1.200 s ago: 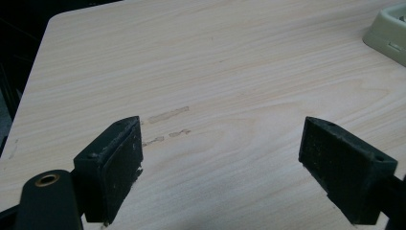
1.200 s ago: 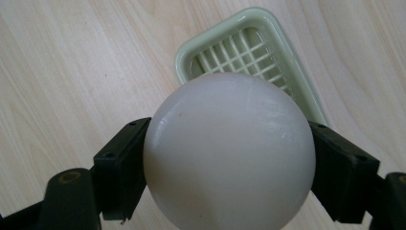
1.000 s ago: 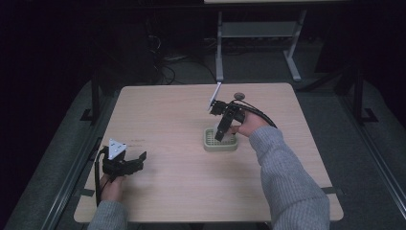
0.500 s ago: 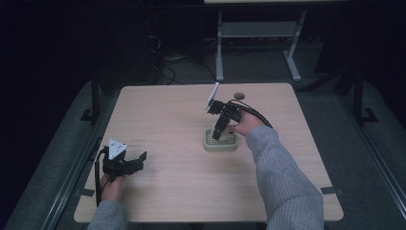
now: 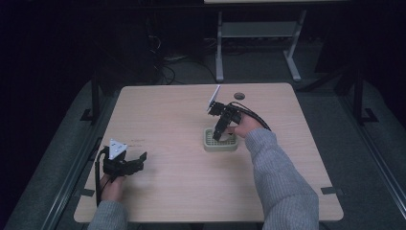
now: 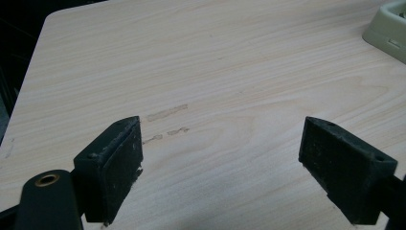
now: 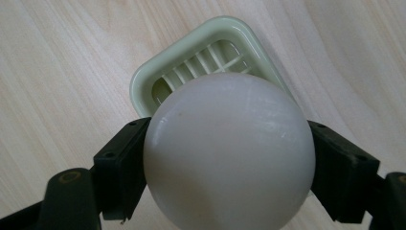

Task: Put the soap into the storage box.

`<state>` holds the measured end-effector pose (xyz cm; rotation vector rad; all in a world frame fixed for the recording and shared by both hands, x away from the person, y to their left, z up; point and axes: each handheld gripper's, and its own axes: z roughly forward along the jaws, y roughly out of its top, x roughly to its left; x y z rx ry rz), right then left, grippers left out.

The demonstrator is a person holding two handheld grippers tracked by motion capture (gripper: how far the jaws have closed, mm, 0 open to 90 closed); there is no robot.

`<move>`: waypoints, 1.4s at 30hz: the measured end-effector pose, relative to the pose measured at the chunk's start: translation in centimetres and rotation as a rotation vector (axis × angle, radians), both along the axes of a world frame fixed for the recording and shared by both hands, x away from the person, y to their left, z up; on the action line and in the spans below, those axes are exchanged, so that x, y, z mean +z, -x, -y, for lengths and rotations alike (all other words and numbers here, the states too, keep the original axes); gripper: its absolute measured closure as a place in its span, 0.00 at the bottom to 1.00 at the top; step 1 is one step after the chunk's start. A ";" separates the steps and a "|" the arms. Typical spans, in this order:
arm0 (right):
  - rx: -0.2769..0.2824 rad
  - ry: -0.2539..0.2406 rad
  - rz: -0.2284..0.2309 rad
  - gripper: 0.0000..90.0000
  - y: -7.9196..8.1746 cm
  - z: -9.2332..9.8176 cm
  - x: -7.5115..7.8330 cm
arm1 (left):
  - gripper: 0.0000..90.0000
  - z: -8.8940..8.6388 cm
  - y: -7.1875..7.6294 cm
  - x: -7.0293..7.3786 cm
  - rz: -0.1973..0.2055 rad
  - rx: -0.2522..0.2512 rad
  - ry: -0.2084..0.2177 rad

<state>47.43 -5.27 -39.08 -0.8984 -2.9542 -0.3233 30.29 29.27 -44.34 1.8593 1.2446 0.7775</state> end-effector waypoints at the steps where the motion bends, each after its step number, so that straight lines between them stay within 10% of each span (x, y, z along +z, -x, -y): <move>1: 0.000 0.000 0.000 0.24 0.0 0.0 0.0 | 0.17 0.0 0.0 0.0 0.000 0.000 0.000; 42: -0.034 0.044 -0.010 0.24 -0.2 -0.3 -2.3 | 0.17 0.1 0.0 0.1 0.008 0.000 0.006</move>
